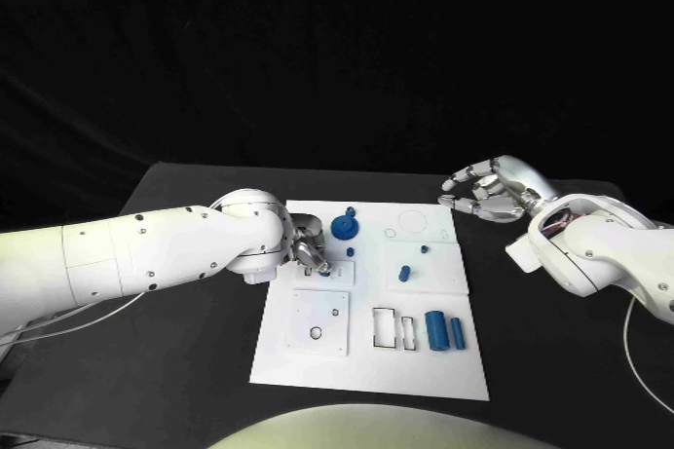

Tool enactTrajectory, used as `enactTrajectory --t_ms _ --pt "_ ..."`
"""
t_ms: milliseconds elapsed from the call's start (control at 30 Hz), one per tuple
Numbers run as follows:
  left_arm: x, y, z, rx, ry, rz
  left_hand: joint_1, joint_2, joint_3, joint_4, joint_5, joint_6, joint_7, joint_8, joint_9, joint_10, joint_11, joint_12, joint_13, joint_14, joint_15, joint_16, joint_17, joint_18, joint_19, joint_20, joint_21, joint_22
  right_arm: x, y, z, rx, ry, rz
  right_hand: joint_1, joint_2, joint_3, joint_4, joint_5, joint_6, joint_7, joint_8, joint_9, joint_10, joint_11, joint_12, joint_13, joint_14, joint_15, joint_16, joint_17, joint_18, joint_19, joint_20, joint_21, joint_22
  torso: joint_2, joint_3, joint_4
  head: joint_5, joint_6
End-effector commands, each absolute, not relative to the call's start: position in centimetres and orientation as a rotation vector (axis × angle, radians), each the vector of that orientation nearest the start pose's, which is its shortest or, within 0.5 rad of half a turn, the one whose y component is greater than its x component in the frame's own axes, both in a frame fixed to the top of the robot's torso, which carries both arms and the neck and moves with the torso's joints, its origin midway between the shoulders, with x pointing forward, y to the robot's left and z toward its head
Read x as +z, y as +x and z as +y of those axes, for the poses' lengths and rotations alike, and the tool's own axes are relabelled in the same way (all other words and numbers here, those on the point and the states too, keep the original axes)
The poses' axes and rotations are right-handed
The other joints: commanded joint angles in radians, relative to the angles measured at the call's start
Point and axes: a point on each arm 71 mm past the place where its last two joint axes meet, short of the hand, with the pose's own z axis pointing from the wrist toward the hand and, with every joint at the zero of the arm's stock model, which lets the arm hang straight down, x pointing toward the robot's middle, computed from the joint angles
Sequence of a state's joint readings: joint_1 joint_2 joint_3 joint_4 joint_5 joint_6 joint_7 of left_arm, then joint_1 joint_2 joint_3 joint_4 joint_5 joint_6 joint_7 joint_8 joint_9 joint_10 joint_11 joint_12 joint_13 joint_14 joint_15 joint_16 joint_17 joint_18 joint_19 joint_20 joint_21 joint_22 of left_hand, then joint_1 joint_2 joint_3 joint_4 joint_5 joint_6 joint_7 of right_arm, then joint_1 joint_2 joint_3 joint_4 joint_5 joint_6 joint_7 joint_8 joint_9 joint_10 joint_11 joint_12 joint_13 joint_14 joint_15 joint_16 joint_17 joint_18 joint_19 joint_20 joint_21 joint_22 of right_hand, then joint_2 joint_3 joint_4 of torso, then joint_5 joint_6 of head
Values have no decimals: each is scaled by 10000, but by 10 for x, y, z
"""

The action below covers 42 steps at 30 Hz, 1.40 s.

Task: Assemble the parts on the task board

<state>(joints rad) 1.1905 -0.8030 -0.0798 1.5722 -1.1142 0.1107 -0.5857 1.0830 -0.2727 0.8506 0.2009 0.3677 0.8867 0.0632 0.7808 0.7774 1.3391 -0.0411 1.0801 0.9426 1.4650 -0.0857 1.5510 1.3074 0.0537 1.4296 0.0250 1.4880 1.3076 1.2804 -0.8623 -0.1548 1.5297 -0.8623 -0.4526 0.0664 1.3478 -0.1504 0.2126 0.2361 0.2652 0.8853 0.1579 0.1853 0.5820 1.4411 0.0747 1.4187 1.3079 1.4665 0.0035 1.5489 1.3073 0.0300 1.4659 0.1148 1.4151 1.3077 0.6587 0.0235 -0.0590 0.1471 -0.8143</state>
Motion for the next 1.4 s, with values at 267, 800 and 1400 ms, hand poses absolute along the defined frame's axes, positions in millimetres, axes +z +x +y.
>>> enactTrajectory --t_ms 267,800,1400 --pt "-245 454 185 -3644 -1135 23987 -483 144 753 -938 -130 419 -451 38 14 174 -83 95 20 1009 -126 91 2453 -112 123 -66 63 789 -182 485 -214 9466 3189 16598 -14 44 -7 82 35 -63 -29 58 12 -10 -31 -27 1071 821 -30 -59 1636 119 54 -82 -54 1555 -6 10 8 -33 -19" --pt "-246 456 187 -3539 -1252 24014 -938 117 -883 137 -139 644 -528 -105 -105 179 -131 228 86 1030 -169 140 2531 -119 158 -113 32 812 -182 485 -216 9452 3195 16577 -36 38 -23 110 28 -67 -29 63 12 -27 -29 -48 1050 813 -31 -69 1602 126 39 -83 -81 1539 -14 1 19 -65 -26" --pt "-243 456 191 -3591 -1563 23842 -955 266 -2231 898 -91 739 -525 -211 -184 173 -135 315 111 1038 -175 159 2562 -114 161 -127 3 802 -182 486 -217 9425 3210 16553 -119 13 -84 197 -19 -84 -31 74 13 -40 -29 -64 1033 808 -31 -77 1582 132 25 -84 -110 1525 -19 -2 16 -93 40"
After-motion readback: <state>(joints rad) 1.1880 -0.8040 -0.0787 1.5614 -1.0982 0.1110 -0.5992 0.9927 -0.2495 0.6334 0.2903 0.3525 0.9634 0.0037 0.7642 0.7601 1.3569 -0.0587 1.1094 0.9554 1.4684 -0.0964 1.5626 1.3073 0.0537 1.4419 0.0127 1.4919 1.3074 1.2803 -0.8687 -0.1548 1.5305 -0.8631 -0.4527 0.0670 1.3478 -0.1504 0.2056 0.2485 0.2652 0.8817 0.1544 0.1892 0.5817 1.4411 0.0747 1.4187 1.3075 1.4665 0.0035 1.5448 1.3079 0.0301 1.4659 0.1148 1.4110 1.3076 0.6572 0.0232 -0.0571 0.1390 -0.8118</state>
